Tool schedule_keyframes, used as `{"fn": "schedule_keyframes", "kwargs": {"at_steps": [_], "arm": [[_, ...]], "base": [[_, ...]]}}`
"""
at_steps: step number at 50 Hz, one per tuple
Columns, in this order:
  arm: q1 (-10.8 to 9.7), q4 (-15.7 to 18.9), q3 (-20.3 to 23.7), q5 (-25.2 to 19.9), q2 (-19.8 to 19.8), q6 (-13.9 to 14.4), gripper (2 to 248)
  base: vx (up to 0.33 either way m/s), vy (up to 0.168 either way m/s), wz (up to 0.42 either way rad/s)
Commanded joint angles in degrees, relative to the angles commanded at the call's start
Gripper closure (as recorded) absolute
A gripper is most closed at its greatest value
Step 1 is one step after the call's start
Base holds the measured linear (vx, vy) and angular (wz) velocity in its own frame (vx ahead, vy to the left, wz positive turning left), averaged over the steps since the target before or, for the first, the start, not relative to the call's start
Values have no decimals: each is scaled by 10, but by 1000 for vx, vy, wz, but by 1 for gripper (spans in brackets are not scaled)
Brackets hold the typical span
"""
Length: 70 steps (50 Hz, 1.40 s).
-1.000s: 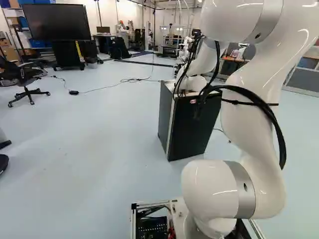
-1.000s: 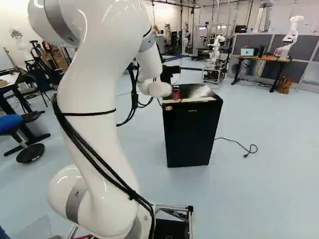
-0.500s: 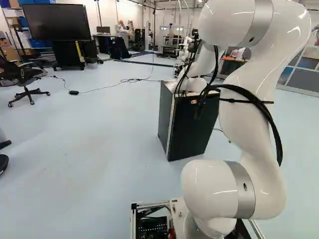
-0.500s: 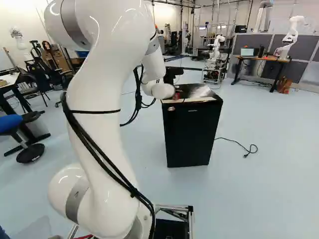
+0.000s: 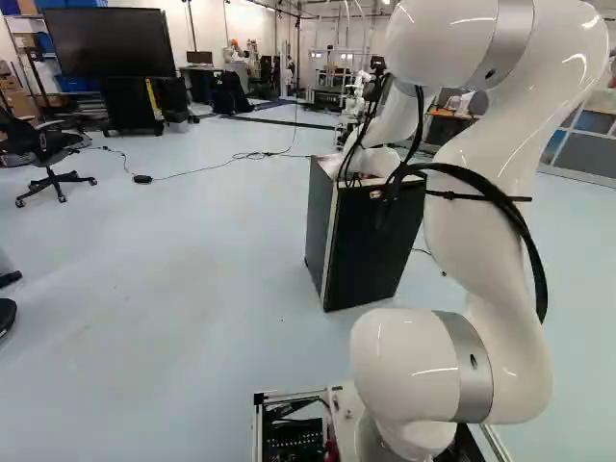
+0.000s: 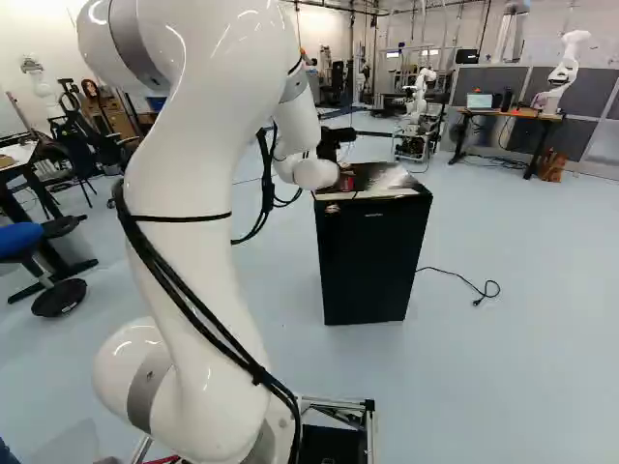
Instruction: Grab a drink from the fridge
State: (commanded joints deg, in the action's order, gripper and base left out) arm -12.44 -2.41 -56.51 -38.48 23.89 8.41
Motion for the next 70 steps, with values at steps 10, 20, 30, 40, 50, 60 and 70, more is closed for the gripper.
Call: {"fn": "schedule_keyframes", "kwargs": {"at_steps": [10,20,30,40,50,60,70], "arm": [[0,0,0,0,-11,0,152],[0,0,0,0,-22,0,152],[0,0,-1,0,-33,0,152],[0,0,-1,0,-37,0,152],[1,0,3,-1,-40,-1,152],[4,1,15,-3,-48,-3,152],[8,2,31,-7,-60,-5,152]], "base": [[0,0,0],[0,0,0],[0,0,0],[0,0,0],[0,0,0],[0,0,0],[0,0,0]]}}
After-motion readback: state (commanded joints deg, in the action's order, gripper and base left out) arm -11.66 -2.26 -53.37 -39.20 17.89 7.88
